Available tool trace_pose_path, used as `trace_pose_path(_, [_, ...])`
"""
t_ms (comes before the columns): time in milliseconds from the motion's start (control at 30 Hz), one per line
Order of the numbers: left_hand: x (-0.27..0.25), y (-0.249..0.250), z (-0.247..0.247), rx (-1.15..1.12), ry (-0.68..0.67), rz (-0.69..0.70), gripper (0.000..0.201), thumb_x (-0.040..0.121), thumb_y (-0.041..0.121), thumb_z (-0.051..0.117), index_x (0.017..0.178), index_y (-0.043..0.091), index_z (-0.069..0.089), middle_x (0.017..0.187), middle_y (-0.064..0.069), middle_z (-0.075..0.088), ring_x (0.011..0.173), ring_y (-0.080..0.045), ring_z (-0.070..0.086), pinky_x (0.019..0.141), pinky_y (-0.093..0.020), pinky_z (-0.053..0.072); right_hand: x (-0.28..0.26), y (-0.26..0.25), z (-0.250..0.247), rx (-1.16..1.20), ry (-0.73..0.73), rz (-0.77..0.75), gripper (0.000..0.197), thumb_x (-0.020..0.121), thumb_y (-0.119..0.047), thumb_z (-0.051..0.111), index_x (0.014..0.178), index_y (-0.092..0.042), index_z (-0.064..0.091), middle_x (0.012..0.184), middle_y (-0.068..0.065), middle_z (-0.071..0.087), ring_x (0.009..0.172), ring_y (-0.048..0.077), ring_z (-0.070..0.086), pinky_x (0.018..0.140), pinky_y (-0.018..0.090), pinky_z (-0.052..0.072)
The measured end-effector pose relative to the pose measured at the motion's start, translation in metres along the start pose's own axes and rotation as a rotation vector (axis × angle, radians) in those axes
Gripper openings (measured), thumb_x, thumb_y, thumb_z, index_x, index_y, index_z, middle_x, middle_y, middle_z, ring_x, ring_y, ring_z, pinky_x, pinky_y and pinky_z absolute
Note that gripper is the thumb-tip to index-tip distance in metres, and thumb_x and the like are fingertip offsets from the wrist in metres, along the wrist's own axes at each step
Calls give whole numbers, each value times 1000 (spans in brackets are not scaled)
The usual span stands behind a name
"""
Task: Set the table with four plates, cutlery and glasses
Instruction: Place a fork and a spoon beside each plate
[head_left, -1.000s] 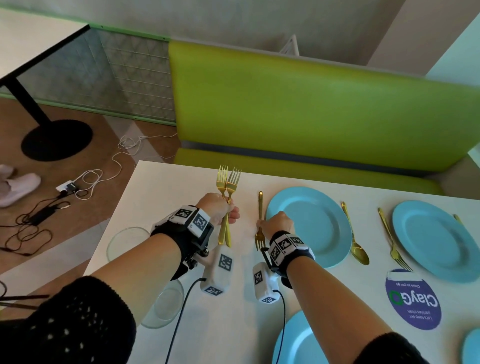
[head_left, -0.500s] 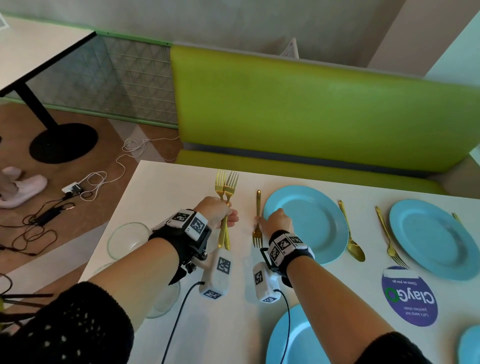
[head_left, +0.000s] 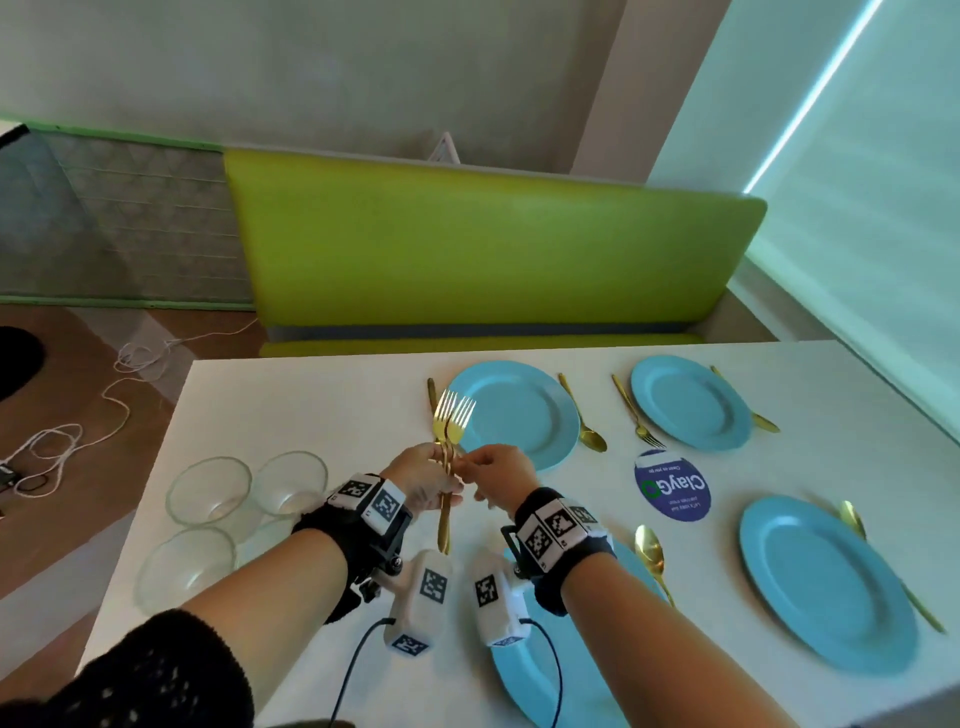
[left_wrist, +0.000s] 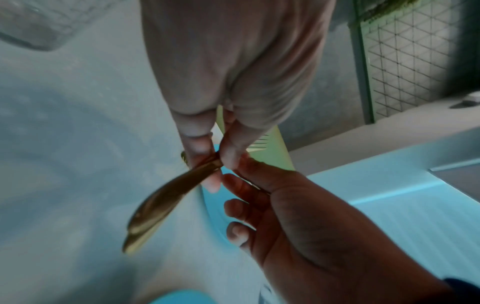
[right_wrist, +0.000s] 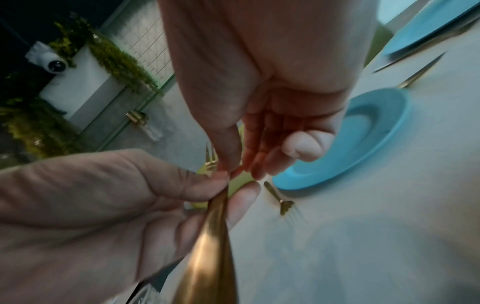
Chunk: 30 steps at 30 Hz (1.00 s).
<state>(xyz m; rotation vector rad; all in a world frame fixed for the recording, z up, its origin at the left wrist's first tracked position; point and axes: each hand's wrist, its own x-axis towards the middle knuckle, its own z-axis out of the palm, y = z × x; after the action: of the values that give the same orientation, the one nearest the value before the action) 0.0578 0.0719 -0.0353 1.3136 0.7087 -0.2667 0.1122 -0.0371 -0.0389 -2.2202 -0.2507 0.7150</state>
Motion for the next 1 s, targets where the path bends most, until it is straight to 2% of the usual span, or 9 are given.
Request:
trace_pose_path(67, [-16,-9,10,1,-54,33,28,85,-20,49,89,8,54,82,-9,58,73,-19,57,73,-31,53,-23,8,-3,39,19,43,23,85,-30,65,65,-20,61,69,-1,60,52,9,49,45,19,39])
trace_pose_path(167, [-36,-23,25,7,-130,51,35,84,-22,46,105,6,52,80,-10,57,68,-19,55,65,-28,50,-57,21,-5,120,104,93,26,84,-28,67,60,-21,59,63,1,58,50,11,48,44,19,37])
trace_pose_path(333, [-59,-46,46,53,-243,55,40,81,-20,53,114,4,58,83,-10,62,72,-21,59,80,-38,51,-102,46,-15,209,186,136,23,85,-21,66,63,-21,58,62,-2,58,51,9,49,42,18,35])
trace_pose_path(400, [-68,-51,54,59,-272,52,38,81,-18,56,110,6,58,82,-10,61,73,-21,60,78,-36,54,-114,57,-22,216,220,137,22,87,-18,63,66,-21,58,67,-2,61,53,10,50,45,20,37])
trace_pose_path(533, [-76,-56,73,90,-198,56,40,82,-17,55,111,10,56,78,-9,54,68,-18,55,69,-30,54,-130,83,-48,187,293,138,22,88,-19,62,67,-19,59,68,-5,62,51,9,51,44,20,38])
trace_pose_path(633, [-72,-54,89,90,-127,66,36,84,-16,53,114,5,57,73,-9,54,66,-16,55,72,-33,54,-132,109,-78,134,335,184,25,85,-17,65,62,-20,58,65,-3,61,48,11,49,42,22,36])
trace_pose_path(767, [-64,-45,116,92,-78,99,33,86,-15,51,116,-2,57,71,-8,53,62,-16,54,61,-27,55,-133,146,-124,7,356,264,28,83,-21,67,57,-21,55,59,-1,58,45,11,47,40,18,35])
trace_pose_path(867, [-54,-42,138,93,-52,114,30,87,-12,52,114,-2,57,72,-7,55,62,-14,54,50,-19,53,-129,175,-154,-85,356,319,29,83,-21,66,56,-25,55,71,3,63,53,13,52,51,19,42])
trace_pose_path(1000, [-42,-48,166,68,-1,112,22,88,-9,54,102,7,57,74,-5,57,63,-13,56,53,-20,54,-117,210,-183,-145,350,362,31,84,-22,67,56,-27,53,69,-3,59,77,19,56,78,29,51])
